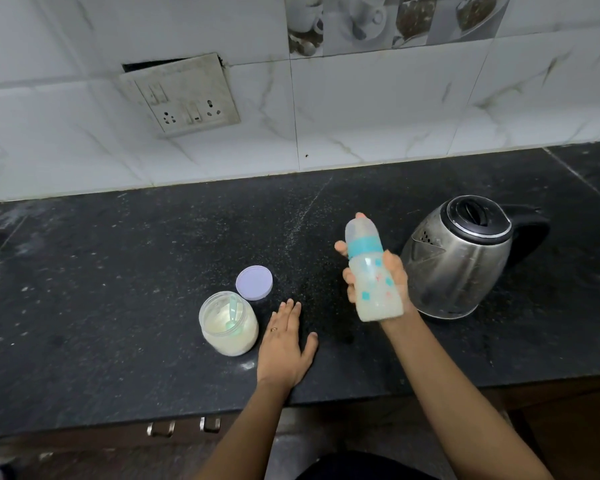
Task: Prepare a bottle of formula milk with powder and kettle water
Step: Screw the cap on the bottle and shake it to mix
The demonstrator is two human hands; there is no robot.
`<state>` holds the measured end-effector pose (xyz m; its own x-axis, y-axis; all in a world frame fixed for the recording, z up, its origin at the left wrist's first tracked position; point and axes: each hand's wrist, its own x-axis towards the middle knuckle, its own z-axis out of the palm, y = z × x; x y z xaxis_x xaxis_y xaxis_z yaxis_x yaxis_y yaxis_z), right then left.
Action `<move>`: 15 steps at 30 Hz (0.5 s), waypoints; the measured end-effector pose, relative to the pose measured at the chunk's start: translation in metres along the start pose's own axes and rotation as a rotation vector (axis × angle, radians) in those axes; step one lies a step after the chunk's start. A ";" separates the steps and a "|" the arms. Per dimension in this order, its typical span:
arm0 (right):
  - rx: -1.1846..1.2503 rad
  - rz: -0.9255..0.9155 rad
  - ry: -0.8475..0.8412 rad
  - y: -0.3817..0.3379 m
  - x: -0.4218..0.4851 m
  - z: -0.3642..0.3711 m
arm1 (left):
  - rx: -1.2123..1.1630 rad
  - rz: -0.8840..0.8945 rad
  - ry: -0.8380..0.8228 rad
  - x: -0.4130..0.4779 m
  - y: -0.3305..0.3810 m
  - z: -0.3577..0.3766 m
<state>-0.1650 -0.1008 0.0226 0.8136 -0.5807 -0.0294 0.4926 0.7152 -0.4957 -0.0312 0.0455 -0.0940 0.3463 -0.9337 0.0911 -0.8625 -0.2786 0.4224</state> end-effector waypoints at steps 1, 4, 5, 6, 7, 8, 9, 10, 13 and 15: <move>0.058 -0.027 0.053 0.002 0.000 -0.002 | 0.002 -0.002 0.001 0.000 0.000 0.000; 0.246 -0.003 0.096 0.008 0.001 -0.008 | 0.008 -0.004 -0.001 0.000 0.000 0.000; 0.195 0.042 0.072 0.008 0.000 -0.006 | 0.007 -0.004 -0.002 0.000 0.000 0.000; 0.113 0.043 0.052 0.008 -0.002 -0.010 | 0.008 -0.005 -0.001 0.000 0.000 0.000; 0.055 0.028 0.054 0.007 -0.002 -0.004 | 0.008 -0.006 -0.002 0.000 -0.001 0.000; 0.005 0.009 0.034 0.008 0.000 0.004 | 0.007 -0.006 -0.001 0.000 -0.001 0.001; 0.050 -0.006 0.048 0.009 0.001 0.005 | 0.006 -0.007 -0.002 0.000 -0.001 0.001; 0.140 -0.020 0.062 0.008 0.000 0.006 | 0.005 -0.008 -0.003 0.001 -0.001 0.002; 0.168 0.023 -0.092 0.006 -0.001 0.004 | -0.001 -0.002 0.001 0.000 0.000 0.000; 0.012 0.032 -0.082 0.005 -0.009 0.006 | -0.006 -0.001 0.004 0.000 0.000 0.000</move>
<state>-0.1677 -0.0897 0.0260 0.8512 -0.5241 0.0265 0.4694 0.7379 -0.4849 -0.0308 0.0455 -0.0944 0.3481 -0.9327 0.0942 -0.8599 -0.2777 0.4283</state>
